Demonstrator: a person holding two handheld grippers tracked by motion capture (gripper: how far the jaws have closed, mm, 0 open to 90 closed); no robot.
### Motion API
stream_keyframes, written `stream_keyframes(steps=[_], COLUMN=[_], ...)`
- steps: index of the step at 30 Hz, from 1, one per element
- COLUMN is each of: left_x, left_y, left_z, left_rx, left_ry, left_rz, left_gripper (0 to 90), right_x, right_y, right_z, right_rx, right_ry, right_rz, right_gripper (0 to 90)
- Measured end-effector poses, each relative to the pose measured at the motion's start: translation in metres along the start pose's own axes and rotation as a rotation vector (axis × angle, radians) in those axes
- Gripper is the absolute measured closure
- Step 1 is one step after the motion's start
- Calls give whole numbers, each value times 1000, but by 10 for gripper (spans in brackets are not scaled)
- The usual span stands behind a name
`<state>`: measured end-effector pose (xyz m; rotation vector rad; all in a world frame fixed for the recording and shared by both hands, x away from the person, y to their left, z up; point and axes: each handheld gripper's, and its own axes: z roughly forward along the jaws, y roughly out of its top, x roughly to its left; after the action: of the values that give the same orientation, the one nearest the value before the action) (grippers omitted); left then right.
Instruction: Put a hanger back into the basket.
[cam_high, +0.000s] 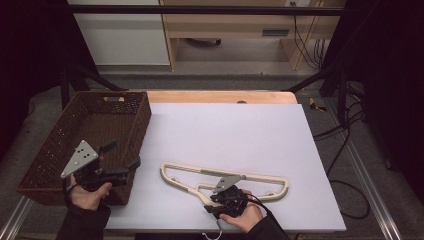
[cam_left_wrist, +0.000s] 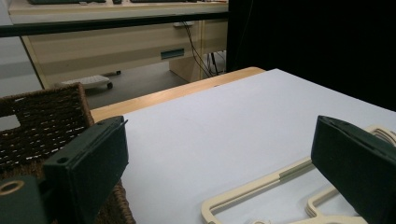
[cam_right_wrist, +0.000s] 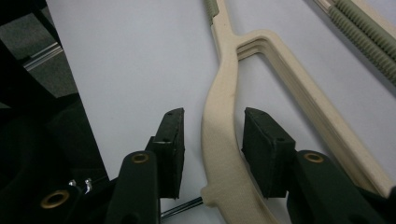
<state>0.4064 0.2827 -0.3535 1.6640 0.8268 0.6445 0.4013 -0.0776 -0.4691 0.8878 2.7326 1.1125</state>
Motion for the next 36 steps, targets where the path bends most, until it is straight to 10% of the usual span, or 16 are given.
stream_keyframes(steps=[23,36], left_x=[-20,-50], left_y=[-5,-17], left_z=[20,50], left_rx=[61,184], left_ry=[-55,-170], left_rz=[47,156], left_gripper=[39,54], right_x=[-5,-15], right_y=[-1,3], right_z=[0,-10], right_rx=[-1,-19], right_ry=[23,101], right_rz=[-31,6], right_gripper=[713,723])
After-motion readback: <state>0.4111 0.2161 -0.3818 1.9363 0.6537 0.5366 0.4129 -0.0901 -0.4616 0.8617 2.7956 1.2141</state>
